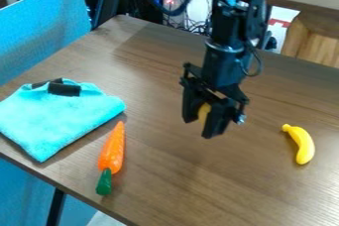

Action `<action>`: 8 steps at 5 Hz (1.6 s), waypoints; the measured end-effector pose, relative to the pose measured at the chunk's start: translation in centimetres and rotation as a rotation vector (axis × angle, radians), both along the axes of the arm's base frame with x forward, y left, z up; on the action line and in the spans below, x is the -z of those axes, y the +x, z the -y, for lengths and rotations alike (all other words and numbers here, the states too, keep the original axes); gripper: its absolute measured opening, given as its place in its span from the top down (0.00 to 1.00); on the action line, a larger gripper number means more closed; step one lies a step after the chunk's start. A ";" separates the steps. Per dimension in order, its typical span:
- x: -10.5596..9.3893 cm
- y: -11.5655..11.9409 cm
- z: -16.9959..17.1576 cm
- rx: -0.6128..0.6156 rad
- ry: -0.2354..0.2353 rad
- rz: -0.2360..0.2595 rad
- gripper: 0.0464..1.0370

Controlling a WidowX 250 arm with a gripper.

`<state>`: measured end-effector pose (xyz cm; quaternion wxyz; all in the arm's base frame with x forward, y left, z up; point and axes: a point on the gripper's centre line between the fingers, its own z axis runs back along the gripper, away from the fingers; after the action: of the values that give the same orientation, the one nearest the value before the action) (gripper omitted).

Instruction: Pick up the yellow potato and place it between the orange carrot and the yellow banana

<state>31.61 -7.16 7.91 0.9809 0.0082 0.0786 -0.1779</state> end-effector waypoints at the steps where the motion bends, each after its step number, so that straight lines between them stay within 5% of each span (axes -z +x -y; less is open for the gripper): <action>1: 1.3 -1.0 1.1 0.018 0.016 -0.015 0.39; 3: 5.7 -2.6 0.3 -0.013 0.072 -0.142 0.39; 5: 6.5 -3.1 0.4 -0.054 0.077 -0.175 0.39; 6: 6.6 -3.3 0.3 -0.061 0.078 -0.181 0.34; 7: 6.3 -3.6 0.2 -0.047 0.051 -0.178 0.10; 8: 5.9 -3.9 -0.2 -0.056 0.033 -0.140 0.05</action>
<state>27.75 -6.93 2.05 0.9773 0.0098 0.1502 -0.1492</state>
